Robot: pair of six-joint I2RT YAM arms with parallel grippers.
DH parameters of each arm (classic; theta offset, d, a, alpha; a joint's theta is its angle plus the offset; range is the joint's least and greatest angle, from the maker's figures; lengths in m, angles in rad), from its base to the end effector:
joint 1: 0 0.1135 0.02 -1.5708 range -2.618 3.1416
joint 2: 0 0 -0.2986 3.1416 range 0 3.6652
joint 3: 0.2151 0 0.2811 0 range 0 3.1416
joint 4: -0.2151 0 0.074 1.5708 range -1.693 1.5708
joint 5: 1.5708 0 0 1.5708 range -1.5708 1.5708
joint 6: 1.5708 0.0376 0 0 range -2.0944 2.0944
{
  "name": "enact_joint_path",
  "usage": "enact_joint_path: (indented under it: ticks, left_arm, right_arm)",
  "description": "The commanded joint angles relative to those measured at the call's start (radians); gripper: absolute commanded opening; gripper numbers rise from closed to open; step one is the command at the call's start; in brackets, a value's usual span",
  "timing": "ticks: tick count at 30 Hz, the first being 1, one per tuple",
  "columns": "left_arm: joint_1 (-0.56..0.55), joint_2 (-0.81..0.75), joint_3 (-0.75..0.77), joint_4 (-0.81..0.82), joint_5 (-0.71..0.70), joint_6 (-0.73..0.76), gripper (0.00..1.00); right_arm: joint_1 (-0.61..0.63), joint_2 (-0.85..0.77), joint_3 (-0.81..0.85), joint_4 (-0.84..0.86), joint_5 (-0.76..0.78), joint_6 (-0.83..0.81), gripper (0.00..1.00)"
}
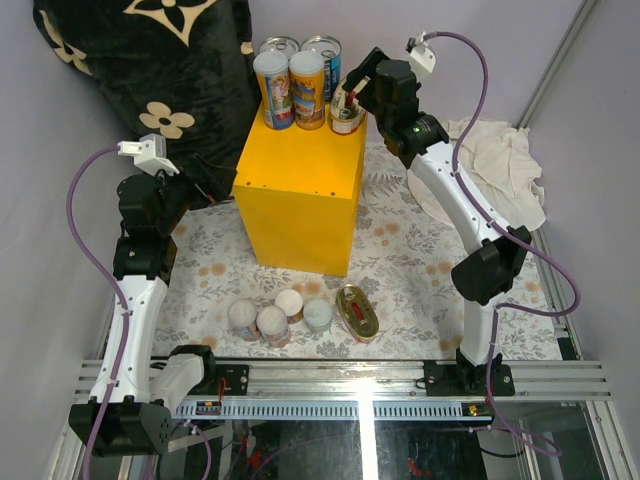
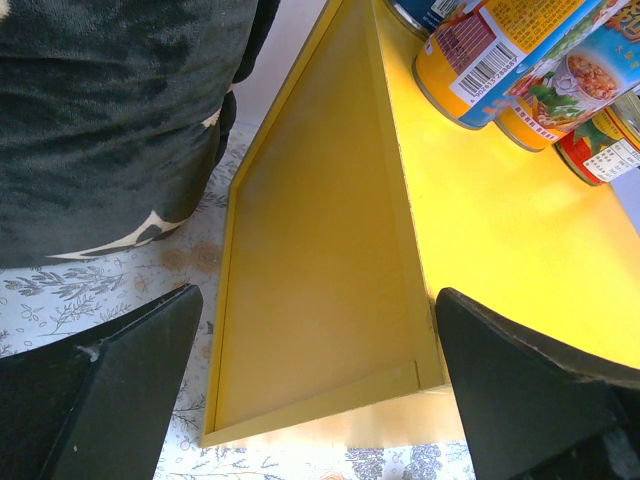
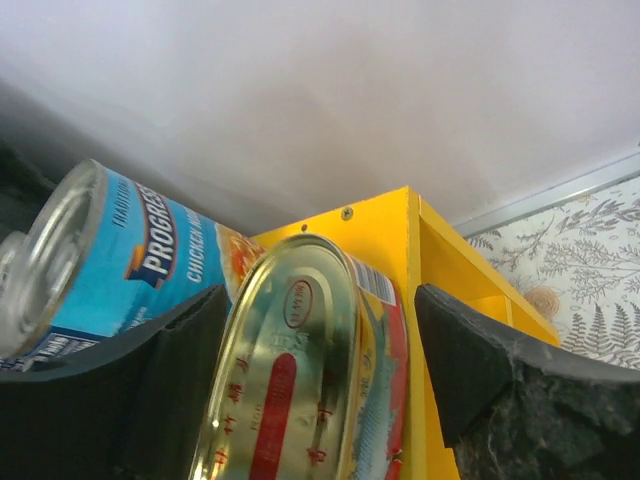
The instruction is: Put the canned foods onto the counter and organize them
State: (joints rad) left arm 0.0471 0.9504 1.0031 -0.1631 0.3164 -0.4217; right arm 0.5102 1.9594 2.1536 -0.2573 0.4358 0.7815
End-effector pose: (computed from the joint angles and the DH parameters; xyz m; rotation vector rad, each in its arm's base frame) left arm 0.2269 -0.0010 0.4187 -0.1576 1.6979 -0.5460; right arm 0.4431 0.2298 0.4949 0.5565 1.5703 0.6332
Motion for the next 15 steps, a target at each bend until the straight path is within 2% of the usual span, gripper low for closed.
enact_joint_path:
  ticks: [1, 5, 8, 10, 13, 15]
  left_arm:
    - [0.012, 0.014, -0.031, -0.125, 0.001, 0.037, 1.0]
    - [0.013, 0.012, -0.021, -0.125, 0.006, 0.029, 1.0]
    - [0.012, 0.014, -0.005, -0.134, 0.015, 0.03, 1.0]
    - [0.012, 0.009, 0.0, -0.14, 0.017, 0.038, 1.0]
    - [0.012, -0.009, -0.01, -0.142, -0.003, 0.044, 1.0]
    - [0.012, -0.022, -0.016, -0.142, -0.017, 0.049, 1.0]
  right_arm:
    - [0.0, 0.0, 0.133, 0.023, 0.065, -0.037, 0.85]
    - [-0.002, 0.014, 0.26, 0.0, 0.073, -0.083, 0.86]
    - [-0.002, -0.047, 0.237, 0.018, 0.047, -0.138, 0.87]
    - [-0.002, -0.145, 0.109, 0.064, -0.021, -0.183, 0.89]
    - [-0.002, -0.427, -0.309, 0.31, -0.178, -0.277, 0.91]
    - [-0.002, -0.599, -0.614, 0.512, -0.291, -0.322, 0.96]
